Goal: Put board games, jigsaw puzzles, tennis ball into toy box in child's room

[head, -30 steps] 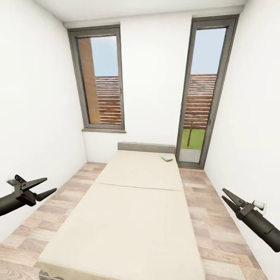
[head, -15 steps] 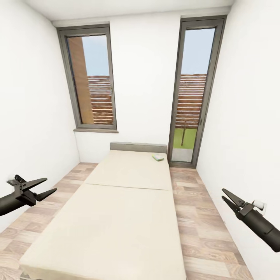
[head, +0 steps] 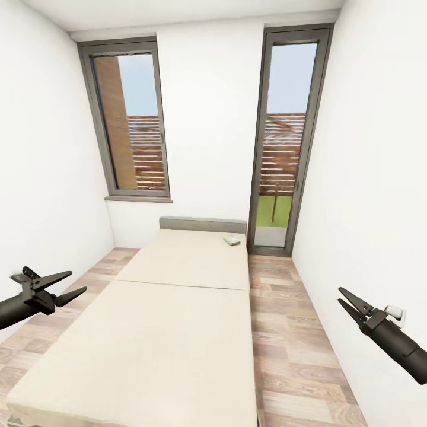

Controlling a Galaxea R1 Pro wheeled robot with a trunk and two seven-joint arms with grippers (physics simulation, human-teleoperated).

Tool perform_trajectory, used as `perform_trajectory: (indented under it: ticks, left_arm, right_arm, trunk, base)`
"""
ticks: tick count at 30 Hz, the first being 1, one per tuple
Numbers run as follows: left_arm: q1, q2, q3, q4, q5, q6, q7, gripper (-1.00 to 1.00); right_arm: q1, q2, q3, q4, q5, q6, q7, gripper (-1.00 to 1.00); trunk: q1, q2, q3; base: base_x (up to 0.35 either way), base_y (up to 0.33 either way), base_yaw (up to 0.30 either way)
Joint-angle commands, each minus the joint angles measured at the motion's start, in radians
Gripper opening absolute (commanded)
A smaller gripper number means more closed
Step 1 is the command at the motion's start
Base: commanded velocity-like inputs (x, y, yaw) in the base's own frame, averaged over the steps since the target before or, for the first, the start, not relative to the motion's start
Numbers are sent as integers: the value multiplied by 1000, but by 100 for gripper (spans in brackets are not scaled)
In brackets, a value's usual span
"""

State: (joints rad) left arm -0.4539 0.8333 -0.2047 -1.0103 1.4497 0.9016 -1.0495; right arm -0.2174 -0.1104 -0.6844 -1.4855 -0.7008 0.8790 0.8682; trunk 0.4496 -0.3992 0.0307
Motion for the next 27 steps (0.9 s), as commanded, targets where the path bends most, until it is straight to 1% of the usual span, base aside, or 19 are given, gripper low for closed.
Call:
perform_trajectory:
  ticks: [1,7,10,15,19,27]
  left_arm:
    - [-2,1,-5,1,6,5,-2,100]
    - [-2,1,-6,1,6,5,-2,100]
    - [-2,1,-5,1,6,5,-1,100]
    - [-2,0,-6,1,6,5,-1,100]
    - [-2,-6,-5,1,6,5,-1,100]
    - [-2,-9,-5,1,6,5,-1,100]
  right_arm:
    - [0,0,-1,0,0,5,3,100]
    - [0,0,-1,-4,0,5,4,100]
    - [0,0,0,-4,0,5,4,100]
    - [0,0,-1,-5,0,5,5,100]
    - [0,0,0,-2,1,5,4,100]
    - [0,0,2,-2,1,5,3,100]
  trunk:
    - [0,-1,0]
    - [0,-1,0]
    - [0,-1,0]
    - [0,-1,0]
    - [0,-1,0]
    - [0,-1,0]
  base:
    - [0,-307,0]
    - [0,-308,6]
    - [0,-290,115]
    - [0,-220,226]
    - [25,-165,270]
    - [99,-213,282]
